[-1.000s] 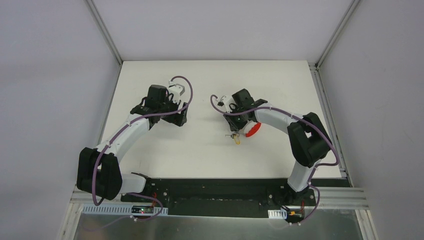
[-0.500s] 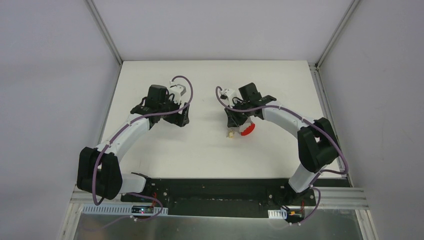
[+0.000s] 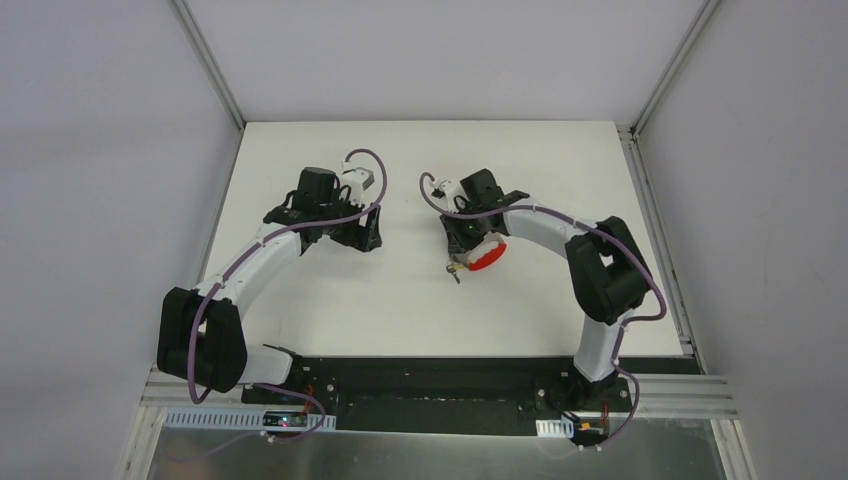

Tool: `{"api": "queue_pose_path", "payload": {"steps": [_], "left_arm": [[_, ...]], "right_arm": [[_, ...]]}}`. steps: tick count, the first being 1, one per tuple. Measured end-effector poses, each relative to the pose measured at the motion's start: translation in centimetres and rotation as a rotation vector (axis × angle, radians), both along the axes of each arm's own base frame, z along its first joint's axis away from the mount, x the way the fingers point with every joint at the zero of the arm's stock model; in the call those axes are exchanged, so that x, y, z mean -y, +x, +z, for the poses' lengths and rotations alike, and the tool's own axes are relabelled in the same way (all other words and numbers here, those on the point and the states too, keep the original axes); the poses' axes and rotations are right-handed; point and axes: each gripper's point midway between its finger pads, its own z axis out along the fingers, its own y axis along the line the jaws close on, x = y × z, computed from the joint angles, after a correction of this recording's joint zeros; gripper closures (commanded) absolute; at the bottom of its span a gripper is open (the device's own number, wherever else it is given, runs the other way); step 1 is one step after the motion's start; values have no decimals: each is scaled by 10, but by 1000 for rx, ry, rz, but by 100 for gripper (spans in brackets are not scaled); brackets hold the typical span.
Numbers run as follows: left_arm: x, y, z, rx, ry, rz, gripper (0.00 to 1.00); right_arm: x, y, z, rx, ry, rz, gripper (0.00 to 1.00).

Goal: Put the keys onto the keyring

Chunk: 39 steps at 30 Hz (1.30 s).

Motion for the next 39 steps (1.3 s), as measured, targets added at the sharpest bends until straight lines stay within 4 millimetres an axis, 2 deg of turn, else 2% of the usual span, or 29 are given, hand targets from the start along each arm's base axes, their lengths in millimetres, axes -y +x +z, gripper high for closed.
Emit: {"api": "queue_pose_path", "payload": {"steps": [4,12,20,29,35,39], "left_arm": [[-2,1,1,6,3,13,24],[-10,8,15,57,0,59,24],[-16,11,15,58,2,82,24],[-18,11,16,60,2,86,25],[-29,15,22,79,1,123,25],[-36,17,25,84,-6,154,25]], "right_arm": [[-6,5,-14,-16,-33,-34,95],[-18,21,-10,4,-13,-88,92],[-18,21,-9,2,-12,-85,72],[-10,21,-6,99,-62,85,69],[-4,10,-9,110,-114,210,68],[-7,7,-5,121,-124,264,68]]}}
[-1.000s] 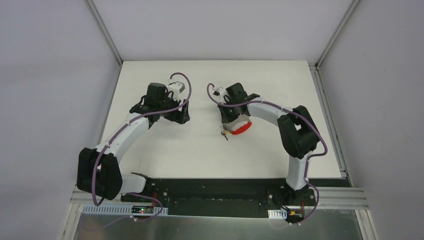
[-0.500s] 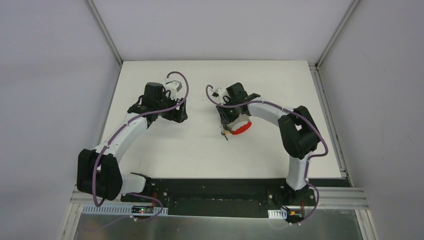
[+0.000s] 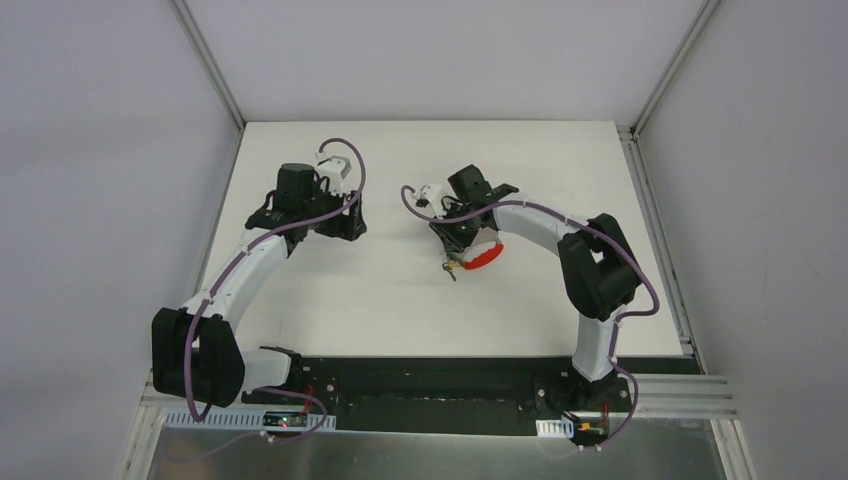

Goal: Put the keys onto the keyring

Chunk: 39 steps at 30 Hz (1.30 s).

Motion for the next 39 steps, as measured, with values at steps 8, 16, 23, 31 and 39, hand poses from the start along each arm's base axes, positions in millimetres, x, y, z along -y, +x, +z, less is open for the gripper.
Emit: {"api": "queue_pose_path", "payload": {"steps": [8,16,23,31,39], "left_arm": [[-6,2,2,3,-4,22,25],[-8,3,2,3,-4,28,25],[-9,3,2,3,-4,30,25],[-12,4,2,3,-4,41,26],[-13,4,1,2,-5,42,25]], "right_arm": [[-10,-2,8,31,0,68,68],[-15,-10,4,37,-34,134,65],[-20,-7,-4,47,-67,162,65],[-21,-3,-4,62,-82,176,63],[-19,-3,-11,54,-110,198,61]]}}
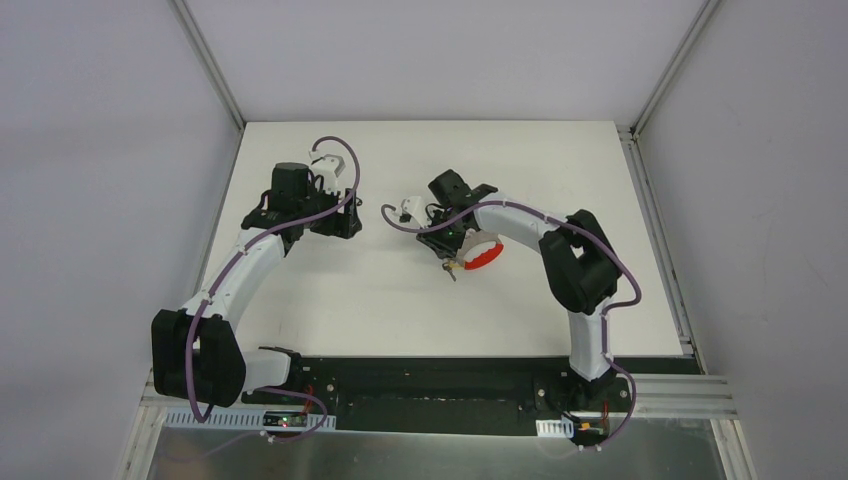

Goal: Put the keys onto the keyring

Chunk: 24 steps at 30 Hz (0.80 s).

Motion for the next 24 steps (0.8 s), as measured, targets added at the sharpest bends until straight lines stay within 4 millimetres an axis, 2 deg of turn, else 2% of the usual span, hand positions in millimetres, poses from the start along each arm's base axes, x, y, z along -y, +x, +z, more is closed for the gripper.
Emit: {"api": "queue_pose_path", "payload": {"steps": [9,24], "left_arm": [[-3,1,0,-4,-8,20,25],[-3,1,0,-10,-19,32,25]], "right_arm": [[1,-1,-8,-9,-16,9,65],[4,3,-8,12,-39,19,85]]}}
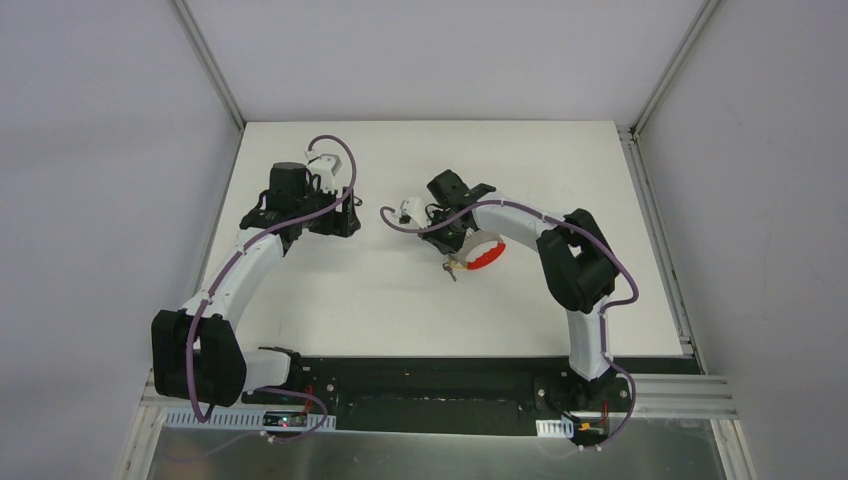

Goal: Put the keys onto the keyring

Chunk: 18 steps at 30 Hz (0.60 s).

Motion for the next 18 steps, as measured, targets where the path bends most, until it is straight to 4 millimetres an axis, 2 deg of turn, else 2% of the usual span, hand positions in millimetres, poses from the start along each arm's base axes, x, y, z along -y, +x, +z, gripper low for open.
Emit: {"api": "queue_pose_path", "payload": {"steps": [9,18], "left_arm": [[0,0,0,0,0,0,25],[0,0,0,0,-1,0,25]], "right_arm": [[-3,7,9,18,10,1,100],[-1,8,10,7,18,-11,100]]}}
